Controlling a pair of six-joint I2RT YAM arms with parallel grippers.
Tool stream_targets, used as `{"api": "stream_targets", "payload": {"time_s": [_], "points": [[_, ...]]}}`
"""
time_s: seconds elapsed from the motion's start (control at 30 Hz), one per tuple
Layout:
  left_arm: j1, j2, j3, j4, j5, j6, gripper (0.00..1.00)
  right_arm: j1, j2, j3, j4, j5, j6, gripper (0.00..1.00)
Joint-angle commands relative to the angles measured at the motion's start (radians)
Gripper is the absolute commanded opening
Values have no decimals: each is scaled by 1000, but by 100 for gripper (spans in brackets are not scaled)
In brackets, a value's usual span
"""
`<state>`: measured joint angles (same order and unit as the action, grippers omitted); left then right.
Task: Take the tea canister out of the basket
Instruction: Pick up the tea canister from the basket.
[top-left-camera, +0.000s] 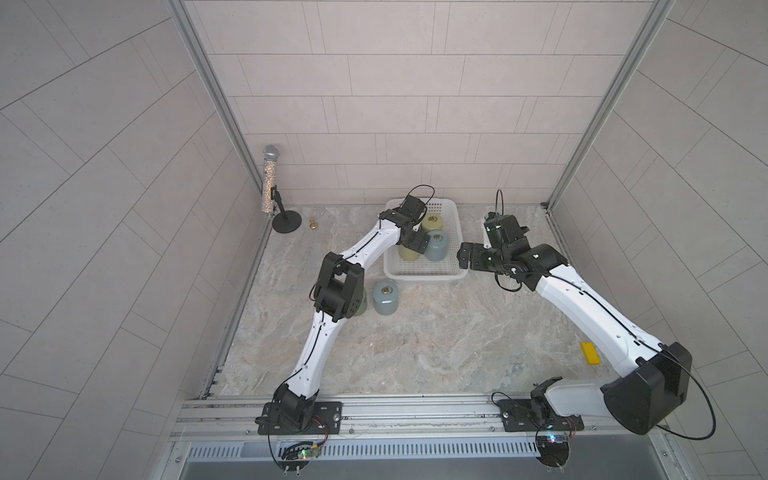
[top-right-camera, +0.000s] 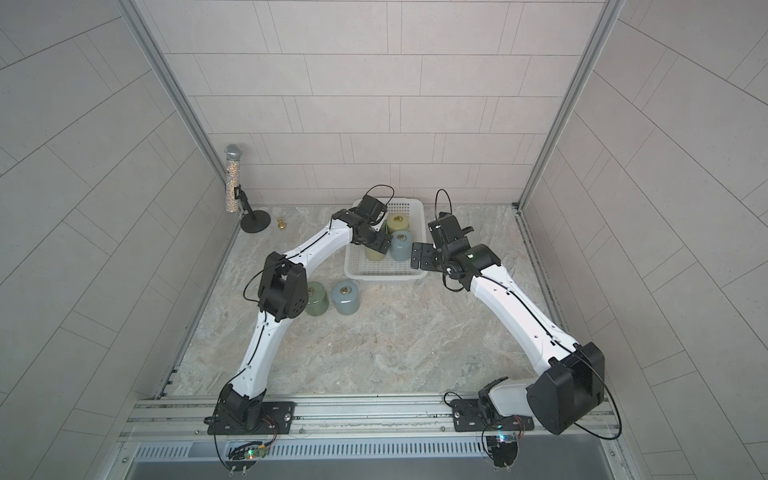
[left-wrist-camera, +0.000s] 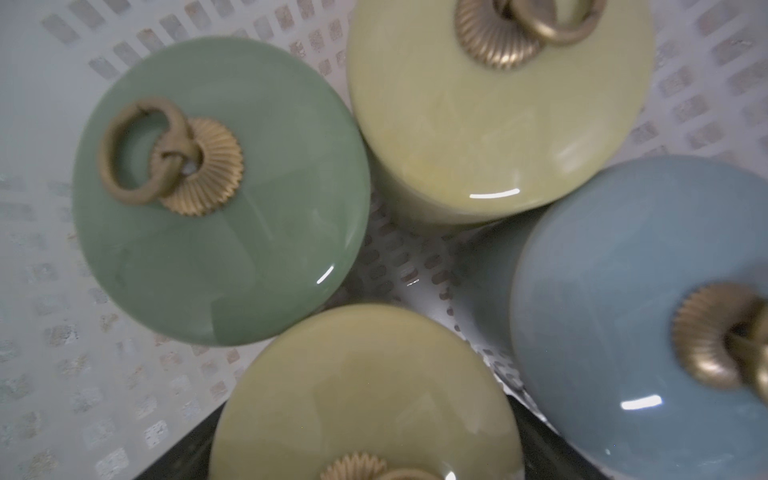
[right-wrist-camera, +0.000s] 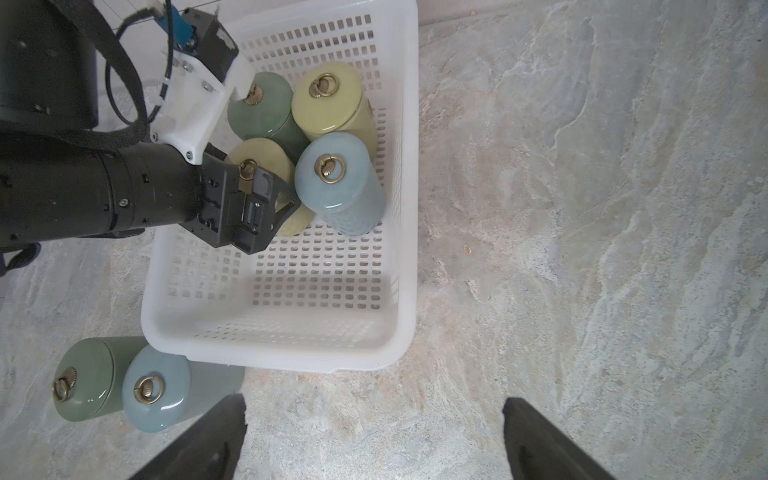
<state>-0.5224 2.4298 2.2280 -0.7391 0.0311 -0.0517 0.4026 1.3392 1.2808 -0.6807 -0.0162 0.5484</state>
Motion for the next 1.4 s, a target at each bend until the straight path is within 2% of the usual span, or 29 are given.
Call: {"api": "stream_targets", "payload": {"time_s": [0.0,0.53,0.73,0.83,1.37], "points": [[5,45,12,-31,-24,0,96,-5,13,33,-20,-2,-18,100],[6,89,16,-12,-42,2,96,-4,13,26,-29,-12,-12,100],[6,83,11,-14,-37,-2,83,-4,10,22,-30,-10,-12,100],[5,59,-6,-14,-39,-4,78,-5,10,21,-29,-11,-9,100],[4,-150,-147,-4,-33,-52,78,-5,-13,-20,7,-57,1,100]]}}
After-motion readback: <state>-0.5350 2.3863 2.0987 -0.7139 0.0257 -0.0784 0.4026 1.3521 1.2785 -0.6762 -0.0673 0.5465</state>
